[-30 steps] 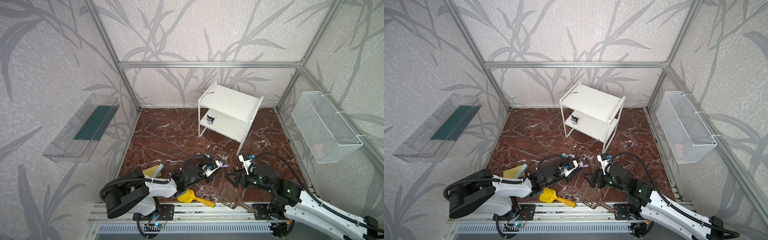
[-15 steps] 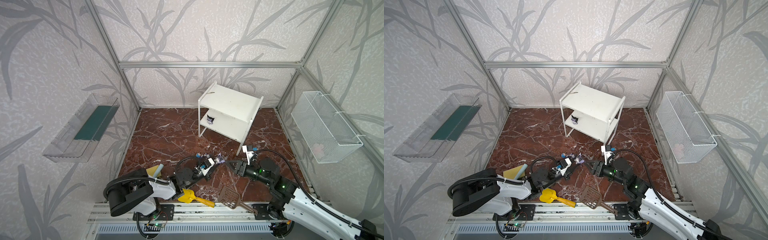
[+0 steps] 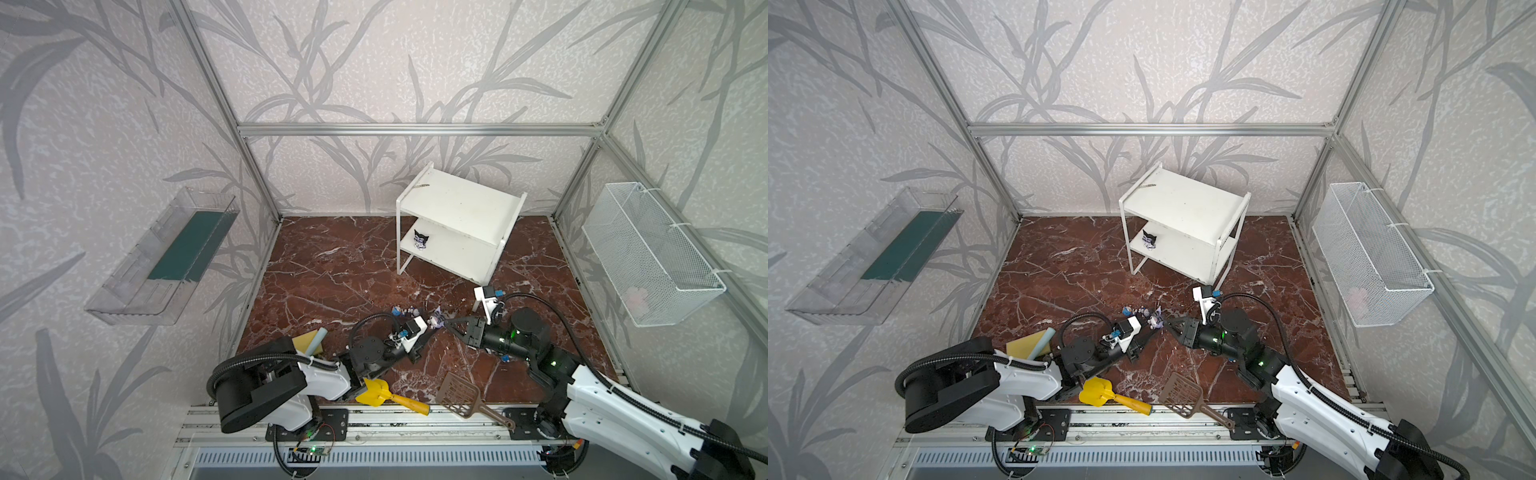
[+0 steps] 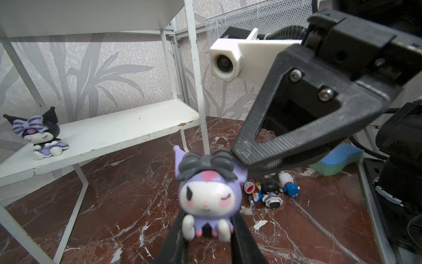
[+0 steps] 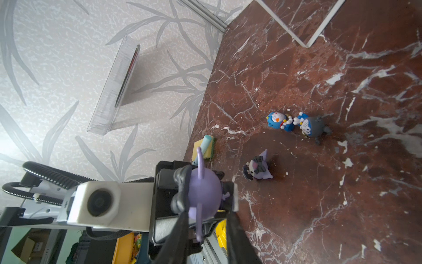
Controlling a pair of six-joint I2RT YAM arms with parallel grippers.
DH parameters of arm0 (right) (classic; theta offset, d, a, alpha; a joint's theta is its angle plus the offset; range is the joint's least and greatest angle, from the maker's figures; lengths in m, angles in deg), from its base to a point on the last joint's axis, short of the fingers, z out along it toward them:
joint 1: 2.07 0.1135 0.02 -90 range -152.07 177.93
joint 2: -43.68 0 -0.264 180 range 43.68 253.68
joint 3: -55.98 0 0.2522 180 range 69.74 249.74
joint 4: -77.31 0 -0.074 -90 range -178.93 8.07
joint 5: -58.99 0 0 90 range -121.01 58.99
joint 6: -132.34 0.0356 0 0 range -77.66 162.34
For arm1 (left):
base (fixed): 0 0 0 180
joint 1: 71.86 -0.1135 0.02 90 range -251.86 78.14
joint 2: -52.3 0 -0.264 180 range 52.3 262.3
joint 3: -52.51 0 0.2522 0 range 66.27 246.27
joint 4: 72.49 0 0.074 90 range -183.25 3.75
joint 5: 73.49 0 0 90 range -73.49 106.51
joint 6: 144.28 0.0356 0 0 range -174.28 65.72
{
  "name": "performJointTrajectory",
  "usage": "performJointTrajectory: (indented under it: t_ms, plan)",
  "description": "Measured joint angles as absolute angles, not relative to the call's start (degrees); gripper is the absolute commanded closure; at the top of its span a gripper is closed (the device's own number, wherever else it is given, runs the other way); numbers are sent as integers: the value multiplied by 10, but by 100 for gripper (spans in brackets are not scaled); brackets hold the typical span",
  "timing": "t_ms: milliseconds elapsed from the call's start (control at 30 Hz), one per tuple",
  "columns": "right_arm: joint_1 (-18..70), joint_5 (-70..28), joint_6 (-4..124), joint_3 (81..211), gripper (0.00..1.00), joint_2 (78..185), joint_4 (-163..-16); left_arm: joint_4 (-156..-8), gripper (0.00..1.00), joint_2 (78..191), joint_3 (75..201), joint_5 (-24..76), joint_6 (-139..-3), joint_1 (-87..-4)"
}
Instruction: Place and organize the plastic toys onto the shelf
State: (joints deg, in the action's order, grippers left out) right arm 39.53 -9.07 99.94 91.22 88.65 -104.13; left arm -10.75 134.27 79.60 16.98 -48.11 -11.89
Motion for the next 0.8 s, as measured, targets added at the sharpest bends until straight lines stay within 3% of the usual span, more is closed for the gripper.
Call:
performJointTrajectory:
  t_ms: [100,233,300,367,433,800]
  plan:
    - [395,-84,999,914,100,890,-1049,-107,72,1343,796,170,-482,-119]
    - [395,-78,998,915,100,892,-1051,-105,68,1343,796,170,-484,-119]
    - [395,-77,996,915,100,891,-1051,-105,57,1343,796,170,-485,-119]
    - [395,-77,991,916,100,890,-1045,-105,35,1343,796,176,-489,-119]
    - [395,-78,981,920,100,888,-1029,-111,25,1342,796,181,-490,-119]
    - [395,-102,859,986,100,865,-867,-367,24,1188,837,196,-454,-119]
